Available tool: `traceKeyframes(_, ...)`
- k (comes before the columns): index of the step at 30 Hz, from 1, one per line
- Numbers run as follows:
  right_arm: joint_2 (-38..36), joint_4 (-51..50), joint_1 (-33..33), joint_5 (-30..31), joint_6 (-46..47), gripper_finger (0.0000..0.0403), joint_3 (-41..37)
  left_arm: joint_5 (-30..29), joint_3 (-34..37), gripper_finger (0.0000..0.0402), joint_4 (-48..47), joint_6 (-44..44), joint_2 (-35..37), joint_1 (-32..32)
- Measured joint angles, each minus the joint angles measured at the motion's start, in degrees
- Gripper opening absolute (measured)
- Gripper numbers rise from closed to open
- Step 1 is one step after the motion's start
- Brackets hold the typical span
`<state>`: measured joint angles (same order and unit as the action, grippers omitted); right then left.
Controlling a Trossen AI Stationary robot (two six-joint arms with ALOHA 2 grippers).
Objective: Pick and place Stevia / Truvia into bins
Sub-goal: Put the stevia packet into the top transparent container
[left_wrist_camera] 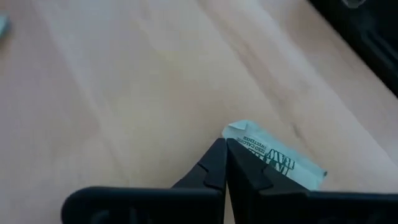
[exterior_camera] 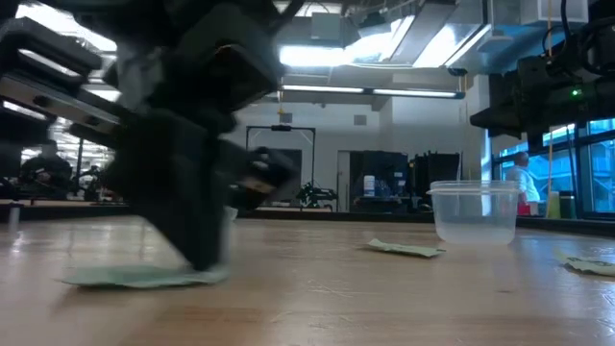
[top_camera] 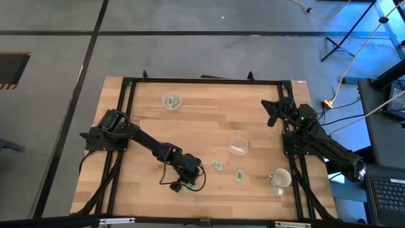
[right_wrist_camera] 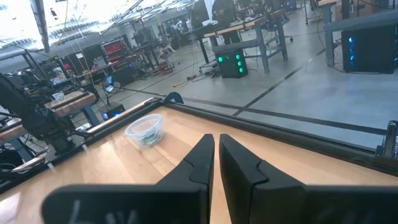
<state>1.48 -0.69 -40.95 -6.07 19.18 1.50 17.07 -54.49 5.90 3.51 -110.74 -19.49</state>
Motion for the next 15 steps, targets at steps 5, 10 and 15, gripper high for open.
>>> traceKeyframes(5, 0.00, 0.00, 0.00, 0.00, -0.12, 0.0030, -0.01, -0.77, 0.19, 0.0001, -8.57, -1.84, 7.98, 1.70)
traceKeyframes(10, 0.00, -0.02, -0.02, 0.00, -0.15, 0.0030, -0.01, -3.94, 0.14, 0.0001, -16.92, -4.94, 15.90, 5.33)
traceKeyframes(15, 0.00, 0.04, -0.02, -0.04, -0.13, 0.0030, 0.00, -12.14, -0.02, 0.0001, -30.13, -5.83, 24.59, 11.32)
